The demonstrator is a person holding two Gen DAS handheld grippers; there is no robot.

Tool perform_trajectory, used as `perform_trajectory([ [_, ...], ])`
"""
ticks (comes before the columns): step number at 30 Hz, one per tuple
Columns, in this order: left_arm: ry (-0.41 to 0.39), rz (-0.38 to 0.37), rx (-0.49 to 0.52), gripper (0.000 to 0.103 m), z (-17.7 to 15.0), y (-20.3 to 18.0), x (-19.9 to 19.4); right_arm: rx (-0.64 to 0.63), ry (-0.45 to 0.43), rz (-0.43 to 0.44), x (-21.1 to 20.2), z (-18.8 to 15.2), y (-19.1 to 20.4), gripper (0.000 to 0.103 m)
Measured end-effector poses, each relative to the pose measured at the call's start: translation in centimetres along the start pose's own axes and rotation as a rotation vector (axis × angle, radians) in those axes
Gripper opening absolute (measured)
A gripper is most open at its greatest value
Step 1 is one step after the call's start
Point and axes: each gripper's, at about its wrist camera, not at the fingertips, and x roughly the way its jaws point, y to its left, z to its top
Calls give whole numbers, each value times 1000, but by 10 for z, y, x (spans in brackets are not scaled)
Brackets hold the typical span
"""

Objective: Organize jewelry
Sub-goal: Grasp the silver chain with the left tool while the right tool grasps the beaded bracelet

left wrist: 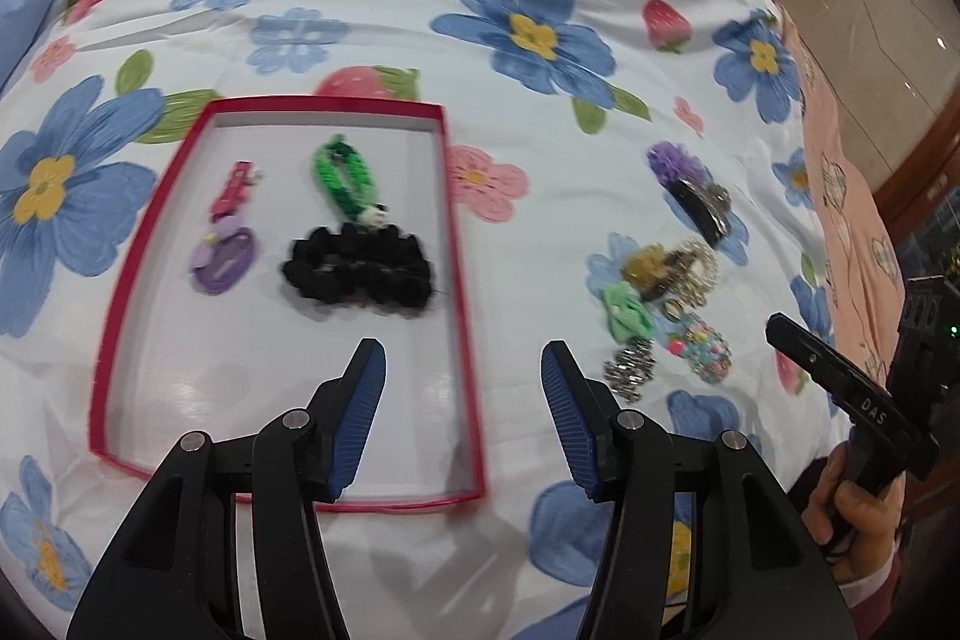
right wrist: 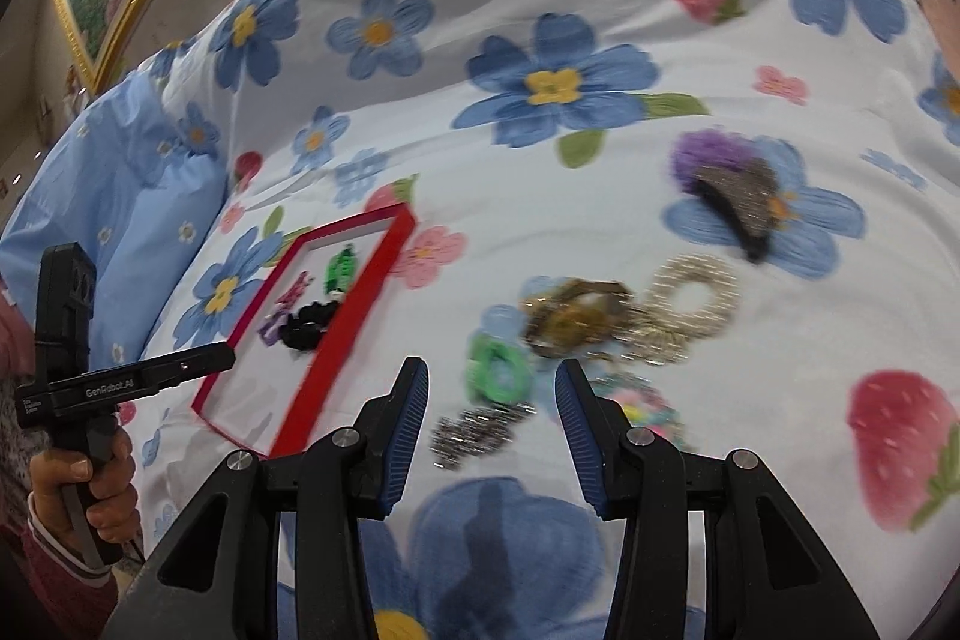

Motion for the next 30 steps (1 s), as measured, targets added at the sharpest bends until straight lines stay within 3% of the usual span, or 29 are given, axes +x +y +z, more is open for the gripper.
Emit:
perform_trajectory([
  [11,56,-38,85,53,-8,-47,22,69,-1,-63,-19,-19,-46,46],
  [25,158,-60,221,53,-19,-90,77,44,74,-81,8,-32,-58,46],
  [28,173,-61,232,53,-18,-94,87,59,67,-84,9,-28,-67,45],
  [30,181,-64,240,53,-18,-97,94,66,71,-86,11,-24,-72,34],
])
